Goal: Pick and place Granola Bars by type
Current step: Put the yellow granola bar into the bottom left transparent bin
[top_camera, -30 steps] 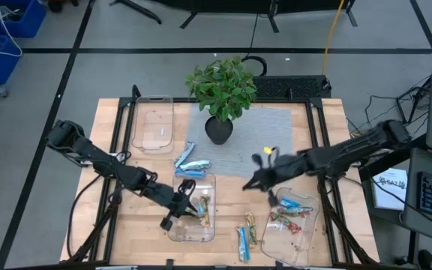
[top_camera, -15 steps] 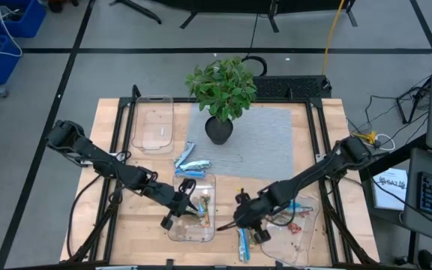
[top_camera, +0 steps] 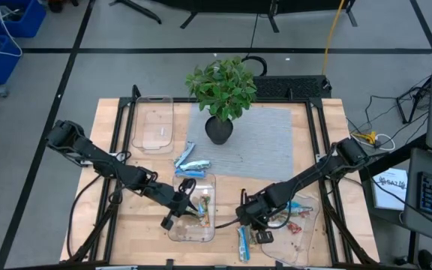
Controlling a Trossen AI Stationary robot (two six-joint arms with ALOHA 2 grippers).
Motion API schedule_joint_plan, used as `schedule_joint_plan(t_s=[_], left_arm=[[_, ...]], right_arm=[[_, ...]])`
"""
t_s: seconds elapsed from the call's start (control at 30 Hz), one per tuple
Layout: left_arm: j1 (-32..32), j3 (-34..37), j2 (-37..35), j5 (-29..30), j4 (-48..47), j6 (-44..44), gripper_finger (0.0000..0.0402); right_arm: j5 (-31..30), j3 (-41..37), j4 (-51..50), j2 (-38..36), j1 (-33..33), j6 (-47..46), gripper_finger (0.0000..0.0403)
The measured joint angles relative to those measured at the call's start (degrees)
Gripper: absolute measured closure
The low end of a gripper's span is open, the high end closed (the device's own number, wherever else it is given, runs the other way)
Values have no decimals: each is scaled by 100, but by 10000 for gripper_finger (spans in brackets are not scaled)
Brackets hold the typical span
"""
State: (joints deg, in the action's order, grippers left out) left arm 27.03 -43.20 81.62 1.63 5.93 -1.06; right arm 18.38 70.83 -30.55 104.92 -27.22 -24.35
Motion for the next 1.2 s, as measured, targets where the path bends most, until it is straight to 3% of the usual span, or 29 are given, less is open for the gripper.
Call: schedule_joint_plan(t_s=[0.33,0.9,1.07,1.2], left_arm=[[0,0,0,0,25,-15,334],[0,0,0,0,29,-7,334],[0,0,0,0,-8,2,334],[0,0,0,0,-7,-13,334]], right_arm=[[131,-271,195,-2,88,-6,403],[131,-695,2492,-2,748,565,403],[881,-702,2389,-31,611,408,403],[1036,-701,2148,-33,244,152,403]])
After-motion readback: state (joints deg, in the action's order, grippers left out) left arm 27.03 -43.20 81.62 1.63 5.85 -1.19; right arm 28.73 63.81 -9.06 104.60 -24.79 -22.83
